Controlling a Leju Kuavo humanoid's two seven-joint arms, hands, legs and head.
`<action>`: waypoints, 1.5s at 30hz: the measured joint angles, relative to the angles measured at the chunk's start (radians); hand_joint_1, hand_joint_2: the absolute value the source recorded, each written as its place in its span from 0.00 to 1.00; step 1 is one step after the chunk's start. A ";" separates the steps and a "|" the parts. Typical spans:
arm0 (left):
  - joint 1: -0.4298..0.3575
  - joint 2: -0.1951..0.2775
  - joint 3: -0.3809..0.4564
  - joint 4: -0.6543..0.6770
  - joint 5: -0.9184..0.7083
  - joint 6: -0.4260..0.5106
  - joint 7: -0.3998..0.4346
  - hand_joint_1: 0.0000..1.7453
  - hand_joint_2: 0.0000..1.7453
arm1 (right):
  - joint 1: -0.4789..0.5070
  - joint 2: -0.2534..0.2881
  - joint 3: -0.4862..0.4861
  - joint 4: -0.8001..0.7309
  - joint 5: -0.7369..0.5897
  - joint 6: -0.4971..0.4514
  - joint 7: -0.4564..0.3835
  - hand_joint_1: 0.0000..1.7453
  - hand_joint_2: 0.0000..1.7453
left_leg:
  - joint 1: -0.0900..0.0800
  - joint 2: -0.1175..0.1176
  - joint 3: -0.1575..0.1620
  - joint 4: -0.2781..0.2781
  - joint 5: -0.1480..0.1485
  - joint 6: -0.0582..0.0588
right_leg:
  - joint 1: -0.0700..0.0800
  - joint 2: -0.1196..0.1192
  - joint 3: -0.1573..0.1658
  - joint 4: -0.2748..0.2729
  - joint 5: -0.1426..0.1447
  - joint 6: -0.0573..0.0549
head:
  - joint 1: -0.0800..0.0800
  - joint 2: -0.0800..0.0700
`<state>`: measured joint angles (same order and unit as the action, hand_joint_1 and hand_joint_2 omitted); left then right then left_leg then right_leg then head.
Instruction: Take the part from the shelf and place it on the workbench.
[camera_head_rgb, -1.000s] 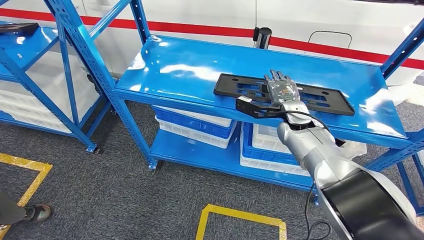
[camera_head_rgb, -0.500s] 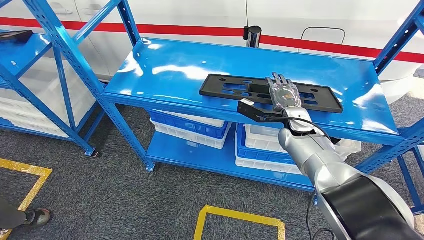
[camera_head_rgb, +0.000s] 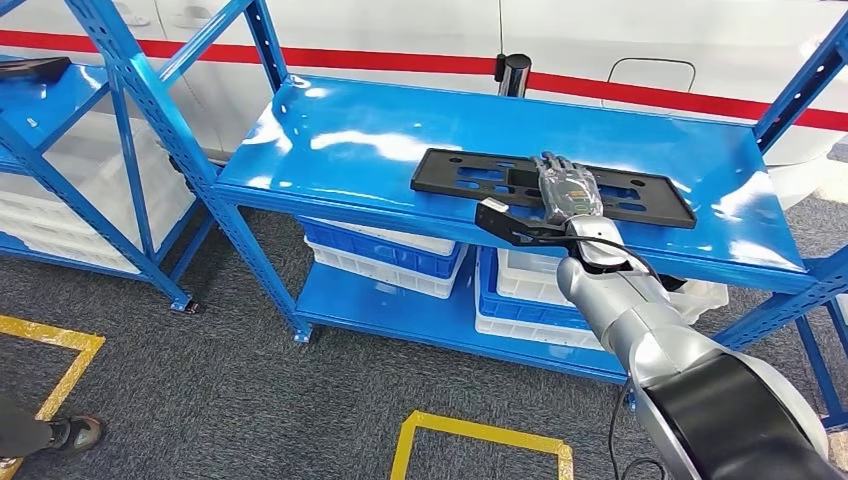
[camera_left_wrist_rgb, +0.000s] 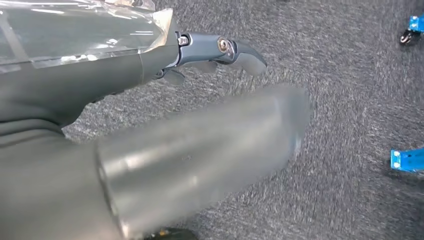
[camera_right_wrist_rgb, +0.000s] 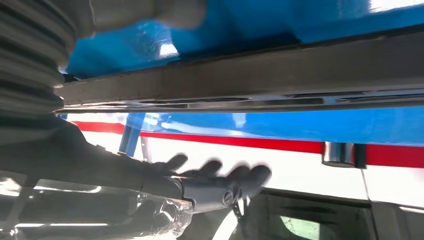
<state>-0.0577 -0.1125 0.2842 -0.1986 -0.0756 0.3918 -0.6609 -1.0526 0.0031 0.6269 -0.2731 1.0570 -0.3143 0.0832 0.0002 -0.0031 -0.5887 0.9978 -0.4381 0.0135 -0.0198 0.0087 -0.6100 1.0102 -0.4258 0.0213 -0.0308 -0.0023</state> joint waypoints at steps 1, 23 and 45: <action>0.000 0.000 0.000 -0.002 -0.004 0.003 0.000 0.00 1.00 | 0.003 0.000 -0.002 0.000 0.001 -0.007 -0.007 0.96 1.00 | 0.000 0.000 0.000 0.000 0.000 0.000 | -0.001 0.000 0.000 0.000 0.000 0.000 | 0.000 0.000; -0.005 -0.011 0.003 -0.025 -0.017 0.019 0.000 0.00 1.00 | 0.014 0.000 -0.047 -0.001 0.016 -0.047 -0.111 0.99 1.00 | 0.000 0.000 -0.001 0.002 -0.001 0.003 | -0.003 -0.001 0.000 0.000 0.000 0.000 | 0.000 0.000; 0.022 -0.016 0.040 -0.086 0.000 0.038 0.000 0.00 1.00 | 0.020 -0.043 -0.112 -0.576 -0.337 0.114 -0.485 0.98 1.00 | -0.001 0.000 -0.003 0.002 -0.001 0.003 | -0.003 -0.003 0.000 0.000 0.000 0.000 | 0.000 0.000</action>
<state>-0.0359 -0.1284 0.3244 -0.2843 -0.0751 0.4299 -0.6611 -1.0324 -0.0402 0.5151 -0.8491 0.7203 -0.2000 -0.4013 -0.0012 -0.0034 -0.5913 1.0001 -0.4393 0.0166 -0.0227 0.0055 -0.6097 1.0101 -0.4259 0.0218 -0.0304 -0.0023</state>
